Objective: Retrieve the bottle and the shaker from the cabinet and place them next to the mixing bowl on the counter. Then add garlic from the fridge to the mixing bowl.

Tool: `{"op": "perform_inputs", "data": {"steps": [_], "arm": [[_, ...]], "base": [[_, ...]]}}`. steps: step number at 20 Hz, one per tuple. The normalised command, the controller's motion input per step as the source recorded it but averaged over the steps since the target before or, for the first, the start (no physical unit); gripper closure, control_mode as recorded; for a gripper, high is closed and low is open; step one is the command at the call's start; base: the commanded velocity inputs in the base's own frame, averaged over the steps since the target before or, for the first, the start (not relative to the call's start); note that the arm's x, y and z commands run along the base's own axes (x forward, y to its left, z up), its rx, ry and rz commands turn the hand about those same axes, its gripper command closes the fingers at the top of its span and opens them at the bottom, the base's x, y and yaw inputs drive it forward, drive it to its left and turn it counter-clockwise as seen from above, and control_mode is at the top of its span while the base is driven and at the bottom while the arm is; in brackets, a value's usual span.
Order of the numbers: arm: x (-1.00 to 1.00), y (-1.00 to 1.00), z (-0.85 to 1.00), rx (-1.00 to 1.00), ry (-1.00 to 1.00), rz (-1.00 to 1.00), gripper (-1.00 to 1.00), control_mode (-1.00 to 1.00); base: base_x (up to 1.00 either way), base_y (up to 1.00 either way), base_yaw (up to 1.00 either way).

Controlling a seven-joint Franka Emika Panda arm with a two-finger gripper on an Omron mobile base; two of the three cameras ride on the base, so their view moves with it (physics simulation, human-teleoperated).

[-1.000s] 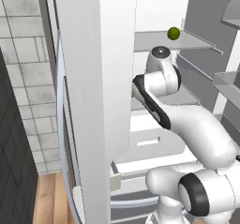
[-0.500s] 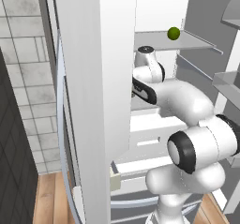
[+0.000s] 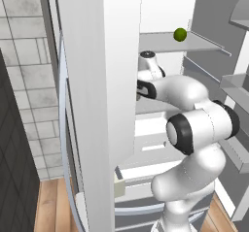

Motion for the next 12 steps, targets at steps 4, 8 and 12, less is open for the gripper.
{"op": "perform_inputs", "data": {"steps": [4, 8, 12], "arm": [[0.78, 0.0, -0.38, 0.03, 0.1, 0.01, -1.0, -1.0], [0.57, 0.0, -0.22, 0.06, 0.06, 0.04, -1.0, -1.0], [0.32, 0.0, 0.01, 0.02, 0.11, 0.03, -1.0, -1.0]], "base": [[0.0, 0.0, 0.0], [0.0, 0.0, 0.0], [0.0, 0.0, 0.0]]}}
